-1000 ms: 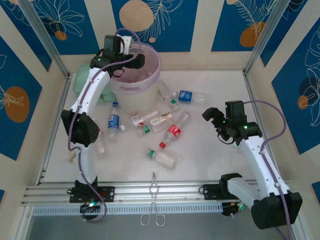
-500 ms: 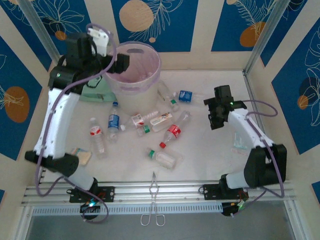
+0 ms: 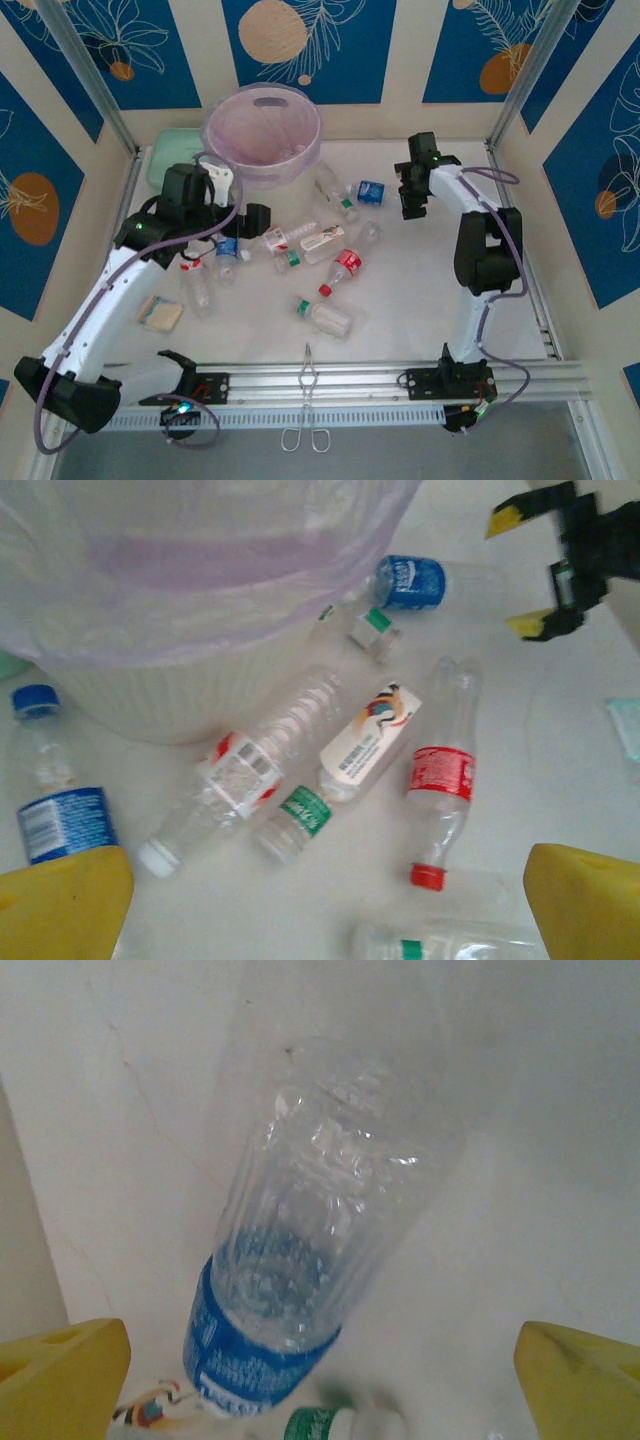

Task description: Put the plastic bottles in the bin

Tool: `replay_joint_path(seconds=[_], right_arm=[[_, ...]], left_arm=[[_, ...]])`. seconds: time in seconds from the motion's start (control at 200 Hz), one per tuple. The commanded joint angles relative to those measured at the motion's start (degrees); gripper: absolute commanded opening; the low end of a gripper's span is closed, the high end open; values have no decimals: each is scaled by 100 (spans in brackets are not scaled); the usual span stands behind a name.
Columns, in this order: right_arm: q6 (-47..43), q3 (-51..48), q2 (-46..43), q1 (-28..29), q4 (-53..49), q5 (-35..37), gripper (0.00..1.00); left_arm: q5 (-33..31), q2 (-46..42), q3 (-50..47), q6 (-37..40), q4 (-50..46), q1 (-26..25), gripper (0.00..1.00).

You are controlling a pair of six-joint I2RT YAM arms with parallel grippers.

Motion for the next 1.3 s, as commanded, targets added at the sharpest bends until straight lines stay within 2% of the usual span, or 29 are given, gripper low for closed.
replay_joint_path(seconds=[0.0, 0.245, 0.42, 0.54, 0.67, 0.83, 0.941, 1.046, 1.116, 1.206, 1.296], right_arm=[[323, 392, 428, -26, -377, -58, 99], [437, 1079, 1182, -109, -810, -128, 100], [475, 1236, 1392, -162, -932, -101, 89], [376, 1265, 1268, -240, -1028, 34, 74], [148, 1241, 987, -399, -1081, 192, 63], [-409, 953, 349, -737, -1011, 270, 59], [-1244, 452, -377, -979, -758, 440, 52], [-2670, -188, -1189, -1161, -165, 337, 47], [-3945, -518, -1726, -1160, 112, 133, 47], [-5446, -754, -2325, -1131, 75, -645, 45], [-6532, -969, -2909, -1103, -13, -1869, 45]], left_arm=[[299, -226, -130, -498, 589, -60, 100], [321, -217, -102, -486, 551, -69, 100], [392, -302, -173, -559, 667, -71, 100], [261, -390, -191, -526, 564, -71, 100], [217, -346, -130, -481, 537, -71, 100], [417, -91, 237, -445, 569, -71, 100], [650, 117, 472, -468, 687, -71, 100], [1005, 327, 607, -603, 886, -109, 100], [1185, 467, 685, -653, 986, -203, 100], [1285, 651, 775, -605, 1119, -458, 100], [1492, 827, 785, -686, 1438, -701, 100]])
